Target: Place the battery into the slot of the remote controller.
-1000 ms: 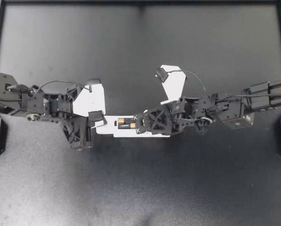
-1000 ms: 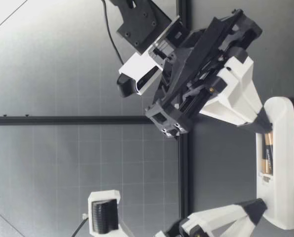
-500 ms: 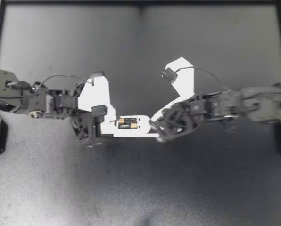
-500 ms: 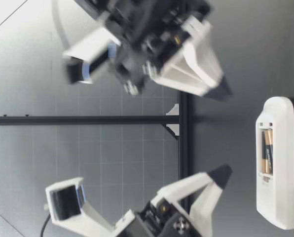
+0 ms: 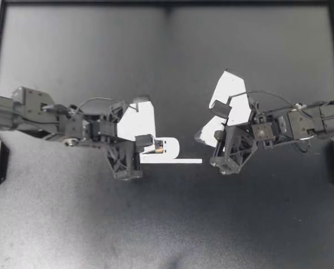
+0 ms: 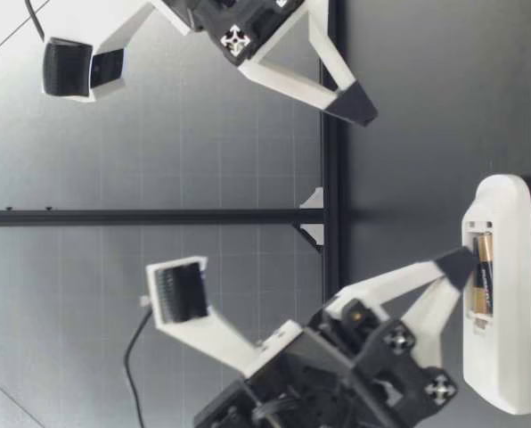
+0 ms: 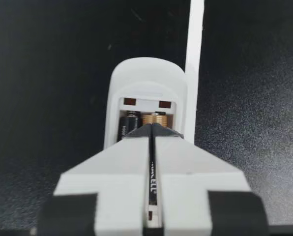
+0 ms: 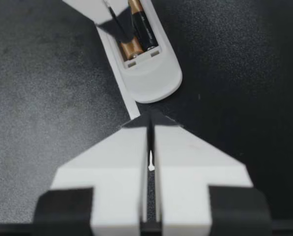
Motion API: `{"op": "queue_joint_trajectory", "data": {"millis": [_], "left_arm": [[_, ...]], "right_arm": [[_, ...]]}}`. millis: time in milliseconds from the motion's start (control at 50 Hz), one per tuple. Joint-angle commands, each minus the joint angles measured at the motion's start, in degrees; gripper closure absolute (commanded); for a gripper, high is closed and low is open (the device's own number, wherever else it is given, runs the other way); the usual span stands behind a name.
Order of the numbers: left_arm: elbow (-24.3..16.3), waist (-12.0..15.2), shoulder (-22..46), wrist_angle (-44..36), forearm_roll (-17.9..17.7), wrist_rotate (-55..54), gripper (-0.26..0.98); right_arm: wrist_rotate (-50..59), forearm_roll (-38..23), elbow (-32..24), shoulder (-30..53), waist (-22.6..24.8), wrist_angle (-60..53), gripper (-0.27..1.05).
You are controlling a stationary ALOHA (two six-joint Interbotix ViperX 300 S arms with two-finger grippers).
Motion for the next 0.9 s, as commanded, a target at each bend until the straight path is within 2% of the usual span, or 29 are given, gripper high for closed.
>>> {"op": "queue_joint_trajectory", "data": {"millis": [0, 180, 320, 460, 660, 880], "left_arm": [[-1.41, -0.18, 0.7, -0.35, 0.09, 0.0, 0.87], [-1.85, -0.09, 2.29, 0.0, -0.88, -0.79, 0.87], [-1.05, -0.09, -2.99, -0.09, -0.97, -0.88, 0.87], [1.14, -0.26, -9.14, -1.58, -1.05, -0.97, 0.87], [6.68, -0.26, -17.4, -12.22, -1.05, -1.05, 0.87], [13.62, -0.79, -24.87, -25.93, -1.05, -1.05, 0.87]], "right_arm": [[0.09, -0.09, -0.62, -1.32, 0.09, -0.26, 0.92], [0.18, 0.0, -0.62, -1.67, 0.18, -0.26, 0.92], [-0.35, -0.35, -1.23, -2.64, 0.09, -0.7, 0.92], [-0.7, -3.78, -1.85, -4.22, 0.09, -1.76, 0.92], [-0.7, -11.95, -3.25, -6.77, -0.09, -3.6, 0.92], [-0.7, -14.5, -3.43, -9.32, -0.97, -4.39, 0.92]]}}
